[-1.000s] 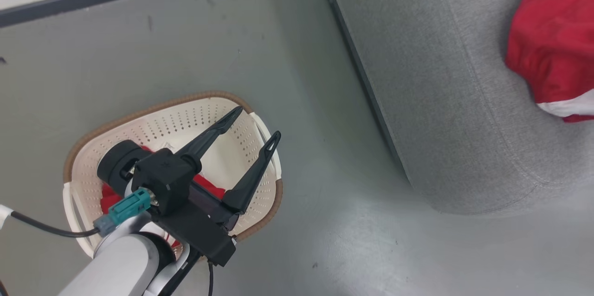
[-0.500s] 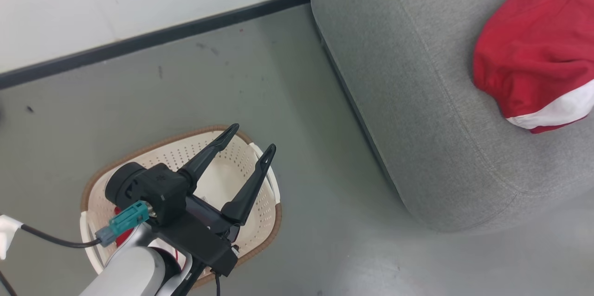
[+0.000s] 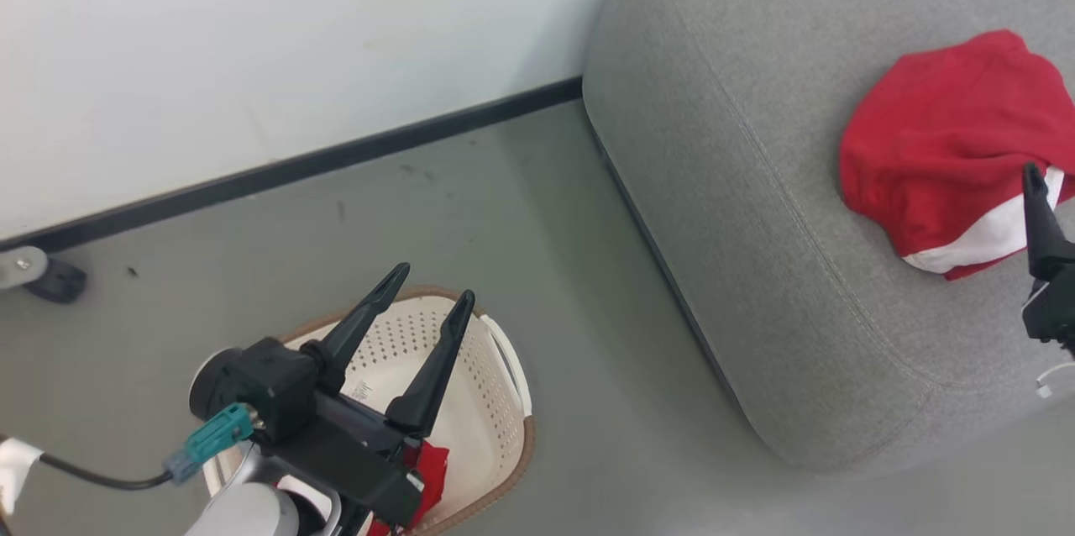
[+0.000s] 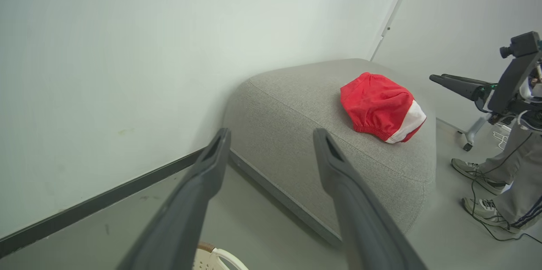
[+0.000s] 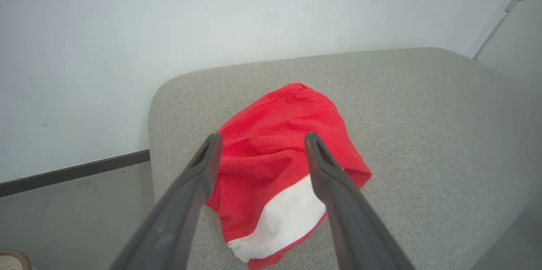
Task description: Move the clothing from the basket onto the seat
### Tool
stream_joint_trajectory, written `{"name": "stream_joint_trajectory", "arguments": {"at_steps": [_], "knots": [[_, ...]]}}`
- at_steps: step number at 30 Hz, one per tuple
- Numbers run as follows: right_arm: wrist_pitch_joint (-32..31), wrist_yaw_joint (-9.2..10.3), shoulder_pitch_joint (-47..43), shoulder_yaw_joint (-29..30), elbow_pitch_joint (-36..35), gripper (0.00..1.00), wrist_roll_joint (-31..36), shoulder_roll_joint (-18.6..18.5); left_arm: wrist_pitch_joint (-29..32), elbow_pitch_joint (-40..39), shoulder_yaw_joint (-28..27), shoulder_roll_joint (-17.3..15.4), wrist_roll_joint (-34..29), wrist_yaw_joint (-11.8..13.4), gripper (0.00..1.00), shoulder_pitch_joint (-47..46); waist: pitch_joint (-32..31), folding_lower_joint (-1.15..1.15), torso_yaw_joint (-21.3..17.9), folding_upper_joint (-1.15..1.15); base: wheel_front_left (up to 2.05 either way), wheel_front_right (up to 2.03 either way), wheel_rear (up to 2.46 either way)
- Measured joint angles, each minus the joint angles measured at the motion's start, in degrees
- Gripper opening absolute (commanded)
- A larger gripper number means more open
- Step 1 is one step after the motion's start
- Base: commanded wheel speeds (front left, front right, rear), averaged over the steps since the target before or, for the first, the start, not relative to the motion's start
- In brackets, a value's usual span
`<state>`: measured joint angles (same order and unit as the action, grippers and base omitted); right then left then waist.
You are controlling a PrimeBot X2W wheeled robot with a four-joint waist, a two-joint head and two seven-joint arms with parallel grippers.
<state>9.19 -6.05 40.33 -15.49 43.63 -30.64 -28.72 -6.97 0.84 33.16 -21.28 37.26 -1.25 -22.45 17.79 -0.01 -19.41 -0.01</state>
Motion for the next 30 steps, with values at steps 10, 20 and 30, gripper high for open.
{"name": "stream_joint_trajectory", "arguments": {"at_steps": [10, 20, 30], "knots": [[1.55, 0.03, -4.94, -0.2, -12.04, 1.0, 0.0, 0.19, -1.75, 0.37, -0.7, 0.87, 1.02, 0.75, 1.0, 1.71, -3.87, 0.0, 3.37, 0.01, 0.0, 0.0, 0.0], [1.47, 1.09, -9.24, -0.01, -21.05, 1.0, -0.01, -0.53, -3.04, 0.38, -2.22, 0.92, 1.4, 1.34, 1.0, 1.95, -5.92, 0.01, 7.09, 0.01, 0.0, 0.0, 0.0], [1.48, 1.81, -14.66, 0.57, -28.39, 1.0, -1.8, -0.33, -4.2, 0.87, -3.88, 0.75, 1.93, 2.37, 1.0, 3.14, -7.87, 0.01, 11.41, 0.01, 0.0, 0.0, 0.0]]}}
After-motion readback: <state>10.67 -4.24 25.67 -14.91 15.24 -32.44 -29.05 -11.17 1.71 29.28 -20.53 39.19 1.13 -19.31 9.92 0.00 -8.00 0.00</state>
